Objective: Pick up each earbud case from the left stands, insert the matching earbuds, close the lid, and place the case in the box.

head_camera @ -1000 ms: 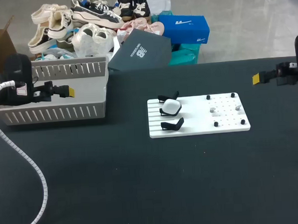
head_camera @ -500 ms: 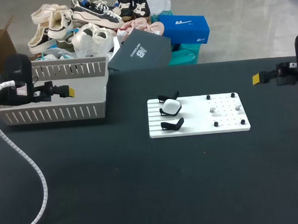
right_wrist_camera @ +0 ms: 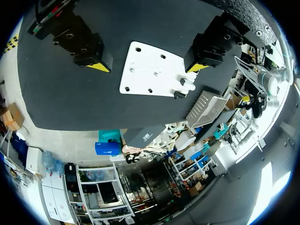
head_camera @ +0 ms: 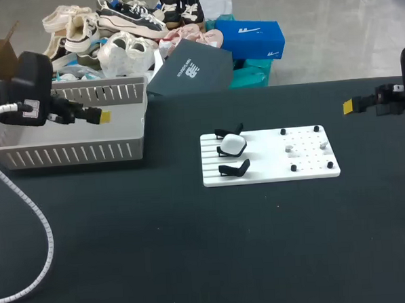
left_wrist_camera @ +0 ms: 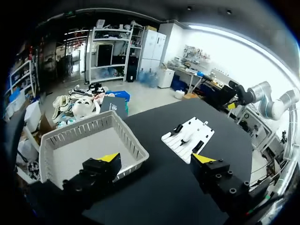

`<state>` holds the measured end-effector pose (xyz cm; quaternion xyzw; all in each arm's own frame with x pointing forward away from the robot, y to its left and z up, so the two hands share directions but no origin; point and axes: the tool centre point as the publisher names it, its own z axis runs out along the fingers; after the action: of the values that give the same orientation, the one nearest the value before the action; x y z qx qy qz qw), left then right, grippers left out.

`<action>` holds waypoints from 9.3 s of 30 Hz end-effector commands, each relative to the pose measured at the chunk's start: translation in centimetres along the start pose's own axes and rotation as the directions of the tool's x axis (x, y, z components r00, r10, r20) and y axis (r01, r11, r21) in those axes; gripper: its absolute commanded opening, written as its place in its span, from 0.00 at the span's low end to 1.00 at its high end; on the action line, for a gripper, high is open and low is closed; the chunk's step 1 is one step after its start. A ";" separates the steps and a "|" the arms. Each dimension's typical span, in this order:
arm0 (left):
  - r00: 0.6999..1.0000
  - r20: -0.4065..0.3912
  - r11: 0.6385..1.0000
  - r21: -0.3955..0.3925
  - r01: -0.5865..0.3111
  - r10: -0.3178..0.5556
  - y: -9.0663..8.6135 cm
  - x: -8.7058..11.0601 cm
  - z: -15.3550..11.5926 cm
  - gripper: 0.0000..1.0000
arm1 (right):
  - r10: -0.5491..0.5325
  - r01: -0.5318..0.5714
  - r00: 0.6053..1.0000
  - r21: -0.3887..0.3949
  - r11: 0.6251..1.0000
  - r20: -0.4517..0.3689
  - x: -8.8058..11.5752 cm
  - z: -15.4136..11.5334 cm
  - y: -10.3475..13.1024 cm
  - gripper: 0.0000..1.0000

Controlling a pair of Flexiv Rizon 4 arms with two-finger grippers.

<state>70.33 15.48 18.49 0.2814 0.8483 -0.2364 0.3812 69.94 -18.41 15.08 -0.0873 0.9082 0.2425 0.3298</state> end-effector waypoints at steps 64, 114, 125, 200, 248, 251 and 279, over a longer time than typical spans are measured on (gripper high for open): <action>0.839 0.094 0.738 0.431 -0.519 0.536 -9.1 2.6 22.5 0.53 | -0.002 0.002 1.000 -0.008 1.000 0.000 0.0 0.0 -0.2 1.00; 0.842 0.148 0.687 0.514 -0.514 0.519 -10.2 2.6 26.2 0.48 | -0.002 0.002 1.000 -0.008 1.000 0.000 0.0 0.0 -0.2 1.00; 0.842 0.150 0.682 0.523 -0.512 0.518 -10.6 2.7 26.9 0.49 | -0.002 0.002 1.000 -0.008 1.000 0.000 0.0 0.0 -0.2 1.00; 0.785 0.508 0.601 0.520 -0.607 0.354 -21.7 -1.0 15.9 0.00 | -0.002 0.002 1.000 -0.008 1.000 0.000 0.0 0.0 -0.2 1.00; 0.791 0.524 0.598 0.537 -0.595 0.317 -23.3 -0.7 16.8 0.00 | -0.002 0.002 1.000 -0.008 1.000 0.000 0.0 0.0 -0.2 1.00; 0.790 0.542 0.601 0.541 -0.589 0.287 -23.3 -0.9 17.3 0.00 | -0.002 0.002 1.000 -0.008 1.000 0.000 0.0 0.0 -0.2 1.00; 0.803 0.510 0.595 0.556 -0.581 0.308 -23.4 -1.1 21.7 0.00 | -0.285 0.264 0.955 -0.197 0.944 -0.084 5.4 -1.9 10.7 1.00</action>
<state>66.82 -14.98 10.82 0.5618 0.5092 -0.4799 0.4414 61.12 -10.62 17.29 -0.2535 0.8800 0.2666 0.3005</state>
